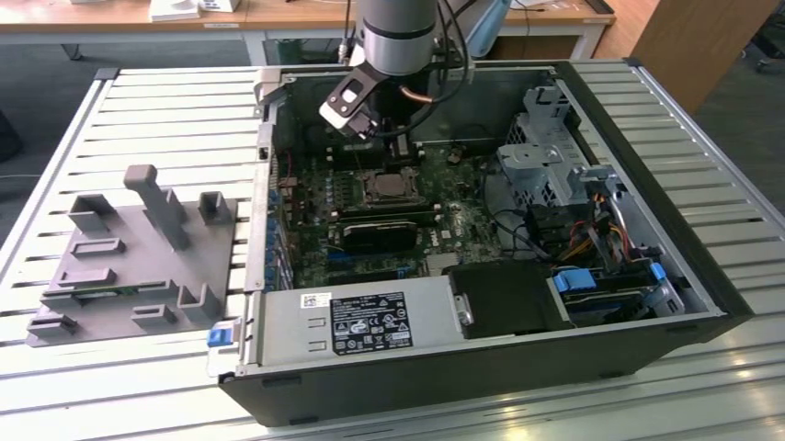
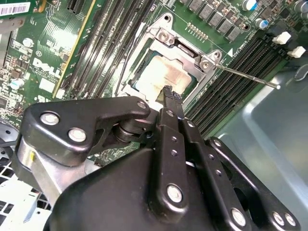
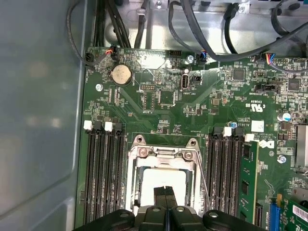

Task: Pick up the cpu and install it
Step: 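Install the first cpu locking lever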

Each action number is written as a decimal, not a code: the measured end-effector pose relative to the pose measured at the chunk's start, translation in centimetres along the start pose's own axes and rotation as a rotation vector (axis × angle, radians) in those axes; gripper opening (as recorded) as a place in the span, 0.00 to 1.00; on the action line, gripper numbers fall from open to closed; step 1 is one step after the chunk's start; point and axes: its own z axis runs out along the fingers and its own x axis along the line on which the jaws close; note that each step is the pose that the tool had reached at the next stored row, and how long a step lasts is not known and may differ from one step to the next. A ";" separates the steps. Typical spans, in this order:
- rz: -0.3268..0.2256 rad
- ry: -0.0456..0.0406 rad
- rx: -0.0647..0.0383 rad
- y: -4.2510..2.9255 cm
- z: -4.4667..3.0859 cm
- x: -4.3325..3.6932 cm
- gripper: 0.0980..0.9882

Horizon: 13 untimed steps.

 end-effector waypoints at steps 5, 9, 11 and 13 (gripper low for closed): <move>0.000 -0.0001 -0.001 0.01 -0.49 0.01 0.01; 0.000 -0.0001 -0.001 0.03 -1.04 0.03 0.01; 0.000 0.0000 -0.002 0.04 -1.35 0.04 0.01; 0.000 -0.0001 -0.002 0.04 -1.60 0.05 0.01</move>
